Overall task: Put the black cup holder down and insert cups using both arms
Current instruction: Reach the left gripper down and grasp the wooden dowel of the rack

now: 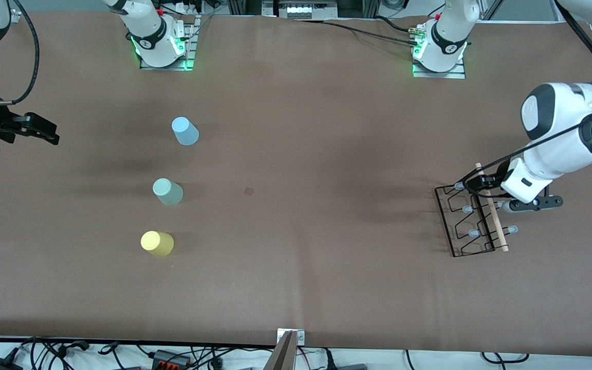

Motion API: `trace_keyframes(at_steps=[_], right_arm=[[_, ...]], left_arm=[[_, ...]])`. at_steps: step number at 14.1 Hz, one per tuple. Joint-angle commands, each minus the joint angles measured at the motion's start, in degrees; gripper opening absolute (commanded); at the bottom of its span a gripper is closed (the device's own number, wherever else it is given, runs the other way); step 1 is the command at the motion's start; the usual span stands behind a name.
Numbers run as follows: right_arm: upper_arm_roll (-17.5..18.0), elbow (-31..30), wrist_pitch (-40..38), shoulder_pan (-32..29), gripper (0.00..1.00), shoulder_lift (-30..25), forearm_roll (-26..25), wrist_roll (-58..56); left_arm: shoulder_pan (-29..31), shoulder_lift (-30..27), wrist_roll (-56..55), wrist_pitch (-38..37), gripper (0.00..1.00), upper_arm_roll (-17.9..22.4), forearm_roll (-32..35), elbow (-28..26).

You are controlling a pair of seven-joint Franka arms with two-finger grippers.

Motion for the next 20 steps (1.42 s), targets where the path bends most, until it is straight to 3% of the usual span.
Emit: trace_keyframes(at_steps=[1,4,8,12,16,18,20], right_arm=[[0.3,-0.5,0.5,-0.3,1.00,1.5,1.1,0.2],[0.7,0.4,0.8,1.2,1.00,6.5,3.1,0.4],[0.7,3.9,4.6,5.0,1.00,17.1,5.9,0.5],[0.7,1.3,10.0,9.5,1.00,22.0,5.1,7.6],[0.7,-7.6,19.4,9.9,1.00,21.4,5.0,8.8],[0.7,-8.8,20.9,9.8,1.00,21.4,5.1,8.9],[0.7,-10.4,22.0,9.5,1.00,21.4,5.4,10.0]], left_arm=[[0.5,0.9,0.3,0.7,0.78,-0.2,0.8,0.8],[1.0,2.2,0.4,0.8,0.59,-0.2,1.8,2.1],[1.4,2.4,0.4,0.8,0.24,-0.2,4.0,2.4],[1.6,2.9,0.2,0.8,0.04,-0.2,4.0,2.8],[1.2,2.6,0.7,-0.2,0.01,-0.8,4.0,4.2],[-0.5,2.3,0.5,-5.1,0.01,-3.1,4.0,6.9],[-3.3,3.2,0.6,-14.6,0.01,-5.9,3.8,13.9]])
